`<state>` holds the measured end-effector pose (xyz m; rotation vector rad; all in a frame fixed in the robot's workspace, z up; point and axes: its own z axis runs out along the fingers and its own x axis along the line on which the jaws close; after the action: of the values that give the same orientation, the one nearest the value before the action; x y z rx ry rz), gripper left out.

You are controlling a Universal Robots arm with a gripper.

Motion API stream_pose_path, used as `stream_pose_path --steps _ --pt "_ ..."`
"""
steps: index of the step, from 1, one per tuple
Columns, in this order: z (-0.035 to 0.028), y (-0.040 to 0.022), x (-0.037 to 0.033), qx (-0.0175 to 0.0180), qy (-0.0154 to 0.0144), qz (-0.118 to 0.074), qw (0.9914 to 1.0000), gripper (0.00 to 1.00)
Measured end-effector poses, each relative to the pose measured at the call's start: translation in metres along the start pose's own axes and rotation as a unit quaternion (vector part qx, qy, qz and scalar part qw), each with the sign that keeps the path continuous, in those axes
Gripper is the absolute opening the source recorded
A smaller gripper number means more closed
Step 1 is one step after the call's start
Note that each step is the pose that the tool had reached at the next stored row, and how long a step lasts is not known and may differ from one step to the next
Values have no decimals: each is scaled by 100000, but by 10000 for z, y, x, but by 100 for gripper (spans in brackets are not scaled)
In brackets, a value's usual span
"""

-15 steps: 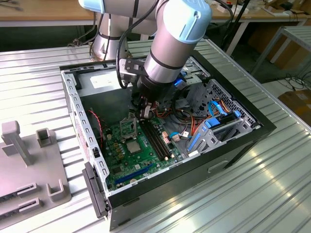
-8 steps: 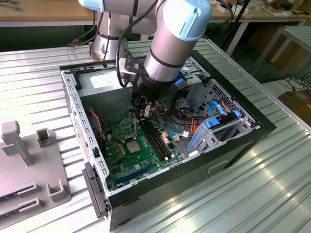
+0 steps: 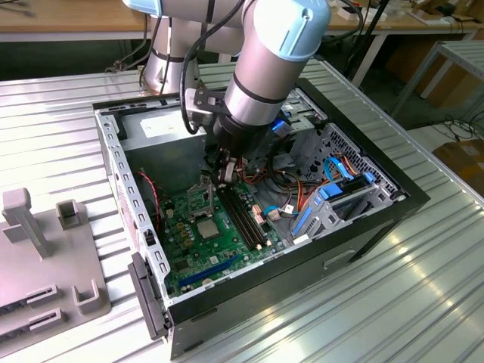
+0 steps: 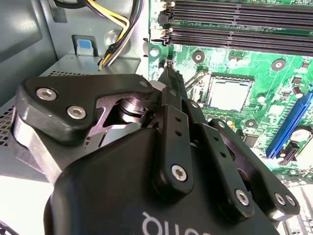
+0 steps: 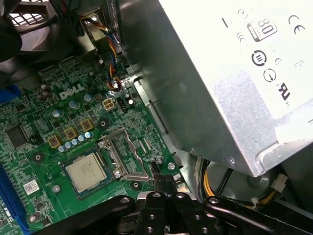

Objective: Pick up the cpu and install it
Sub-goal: 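Close the cpu cover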

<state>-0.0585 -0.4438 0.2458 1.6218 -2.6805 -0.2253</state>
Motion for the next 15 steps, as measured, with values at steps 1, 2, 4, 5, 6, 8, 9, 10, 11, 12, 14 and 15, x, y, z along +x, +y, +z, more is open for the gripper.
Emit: stream_pose_path --steps 1,2,4,5,6,8,9,10,11,12,14,15 --pt "-2 2 1 4 3 3 100000 11" --pt "-3 4 1 6 4 2 100000 11" --pt "-9 7 3 3 19 1 100000 11" --pt "-12 9 3 4 30 3 100000 11" --pt "-15 10 3 8 43 4 100000 11" --pt "-22 12 3 15 79 8 100000 11" --pt "-31 14 3 25 122 12 100000 11" --pt "-40 17 3 42 179 16 100000 11" --pt "-45 18 3 50 213 22 100000 11" --pt "-50 19 3 64 250 26 100000 11" --pt "-61 22 3 98 328 33 99999 11" --pt "-64 23 3 106 349 34 99999 11"
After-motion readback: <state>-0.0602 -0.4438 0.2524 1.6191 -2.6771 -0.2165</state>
